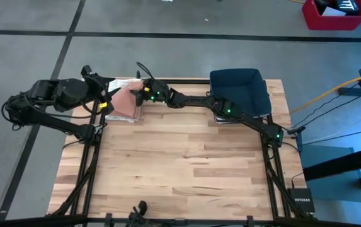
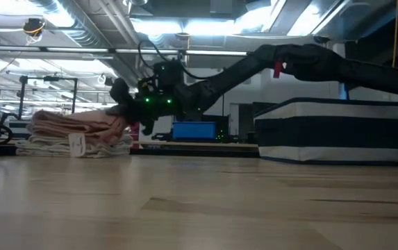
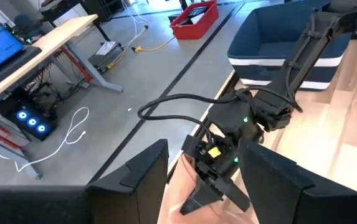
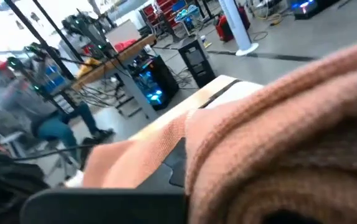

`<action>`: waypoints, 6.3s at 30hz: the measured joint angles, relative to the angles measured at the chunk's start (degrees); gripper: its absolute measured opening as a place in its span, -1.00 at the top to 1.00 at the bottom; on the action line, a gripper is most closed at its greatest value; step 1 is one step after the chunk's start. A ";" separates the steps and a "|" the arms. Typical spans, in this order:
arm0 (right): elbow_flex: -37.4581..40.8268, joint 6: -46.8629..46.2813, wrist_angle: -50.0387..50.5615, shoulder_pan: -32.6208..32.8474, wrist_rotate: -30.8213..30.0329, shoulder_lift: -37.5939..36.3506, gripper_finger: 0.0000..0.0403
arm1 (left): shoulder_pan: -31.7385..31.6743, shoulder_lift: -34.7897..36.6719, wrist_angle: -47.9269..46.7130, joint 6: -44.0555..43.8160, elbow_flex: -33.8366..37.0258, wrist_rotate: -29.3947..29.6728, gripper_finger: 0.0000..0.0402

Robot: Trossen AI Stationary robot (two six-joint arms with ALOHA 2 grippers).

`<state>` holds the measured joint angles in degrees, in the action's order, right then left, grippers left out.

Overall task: Fold towel
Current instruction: Put the brown towel on the top center of the table, then stack the folded stacked towels on the top of the brown towel

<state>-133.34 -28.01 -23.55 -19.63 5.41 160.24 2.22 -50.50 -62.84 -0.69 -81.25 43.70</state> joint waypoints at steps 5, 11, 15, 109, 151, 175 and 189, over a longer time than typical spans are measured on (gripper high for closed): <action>-0.01 -2.42 -0.85 -0.33 1.47 0.01 0.70 | 0.00 -0.39 0.06 -0.98 0.00 0.00 0.07; 0.00 0.72 -1.63 -0.29 2.35 0.02 0.46 | 0.00 -1.38 -0.06 -1.42 0.02 0.00 0.07; 0.00 1.49 -2.44 -0.21 1.63 0.07 0.54 | 0.00 -2.15 -0.16 -0.81 0.02 -0.02 0.07; 9.88 -0.49 77.41 7.59 -7.85 -18.73 0.60 | 0.00 -9.42 -3.82 -6.48 0.22 -0.04 0.07; 43.99 12.15 78.75 28.59 -21.90 -46.58 -0.10 | 7.50 -8.55 -0.34 -15.04 25.18 -6.12 0.07; 90.20 -3.63 11.47 33.12 -29.98 -64.94 -0.10 | -8.11 -20.15 7.19 -8.16 35.72 -11.39 -0.44; 93.60 -3.69 12.55 33.11 -37.32 -64.48 -0.10 | -15.30 -33.21 13.14 -2.29 35.80 -16.20 -0.46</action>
<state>-39.74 -31.70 -11.00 13.49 -31.91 95.77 -13.08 -83.70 -49.69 -2.98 -45.45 27.51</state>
